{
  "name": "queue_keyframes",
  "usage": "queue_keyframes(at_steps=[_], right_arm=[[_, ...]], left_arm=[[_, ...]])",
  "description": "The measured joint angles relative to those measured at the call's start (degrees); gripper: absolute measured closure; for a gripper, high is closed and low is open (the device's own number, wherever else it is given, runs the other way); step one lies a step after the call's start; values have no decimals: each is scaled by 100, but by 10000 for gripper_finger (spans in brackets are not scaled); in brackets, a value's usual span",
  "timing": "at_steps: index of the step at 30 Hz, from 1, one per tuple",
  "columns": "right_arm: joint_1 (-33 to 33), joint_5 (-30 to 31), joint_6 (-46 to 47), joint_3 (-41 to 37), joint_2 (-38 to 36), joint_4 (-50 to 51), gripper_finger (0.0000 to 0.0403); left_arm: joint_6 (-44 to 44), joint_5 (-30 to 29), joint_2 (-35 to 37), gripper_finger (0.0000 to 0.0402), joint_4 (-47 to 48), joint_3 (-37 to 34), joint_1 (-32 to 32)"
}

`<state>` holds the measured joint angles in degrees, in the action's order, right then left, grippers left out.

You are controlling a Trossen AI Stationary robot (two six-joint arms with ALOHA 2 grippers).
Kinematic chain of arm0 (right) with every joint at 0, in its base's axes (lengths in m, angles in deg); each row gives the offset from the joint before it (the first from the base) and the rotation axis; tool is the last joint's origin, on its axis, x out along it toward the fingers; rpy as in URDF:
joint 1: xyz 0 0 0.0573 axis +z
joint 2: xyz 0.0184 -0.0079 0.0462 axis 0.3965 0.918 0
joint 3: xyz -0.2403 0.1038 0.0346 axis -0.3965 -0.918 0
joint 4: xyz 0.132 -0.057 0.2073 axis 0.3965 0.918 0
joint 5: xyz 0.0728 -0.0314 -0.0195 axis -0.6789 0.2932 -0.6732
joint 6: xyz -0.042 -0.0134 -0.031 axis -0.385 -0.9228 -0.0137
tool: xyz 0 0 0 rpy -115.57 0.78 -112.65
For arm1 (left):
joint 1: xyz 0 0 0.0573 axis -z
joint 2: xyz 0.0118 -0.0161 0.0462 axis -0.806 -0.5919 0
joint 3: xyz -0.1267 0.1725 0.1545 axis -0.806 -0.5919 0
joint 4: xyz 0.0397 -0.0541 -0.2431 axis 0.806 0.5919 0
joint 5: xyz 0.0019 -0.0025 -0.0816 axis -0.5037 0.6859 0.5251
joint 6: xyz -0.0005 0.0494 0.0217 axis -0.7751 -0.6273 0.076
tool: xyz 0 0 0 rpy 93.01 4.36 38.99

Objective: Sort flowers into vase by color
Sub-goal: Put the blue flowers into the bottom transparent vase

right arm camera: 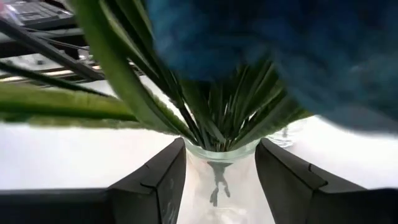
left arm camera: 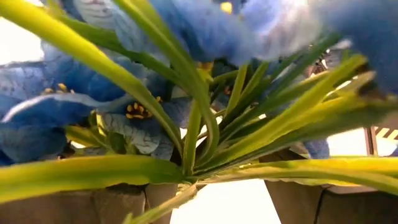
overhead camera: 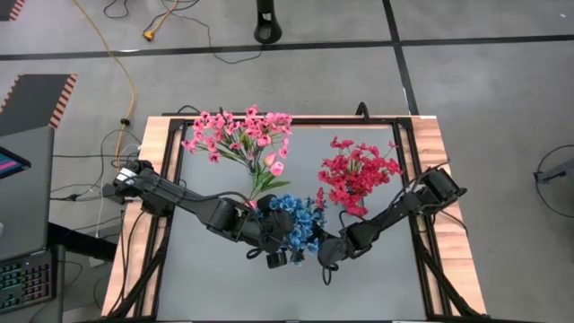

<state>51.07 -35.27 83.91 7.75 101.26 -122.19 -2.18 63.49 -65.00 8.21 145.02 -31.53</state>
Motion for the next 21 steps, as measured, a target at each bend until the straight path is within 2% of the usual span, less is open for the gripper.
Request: queue_keyframes(at_steps=[9, 21], right_arm=[[-242, -1051, 86, 10, -7, 2, 175], [-252, -1077, 106, 8, -7, 3, 151]], left_arm=[[2, 9, 0, 196, -6, 0, 3], [0, 11, 0, 196, -9, 0, 3]])
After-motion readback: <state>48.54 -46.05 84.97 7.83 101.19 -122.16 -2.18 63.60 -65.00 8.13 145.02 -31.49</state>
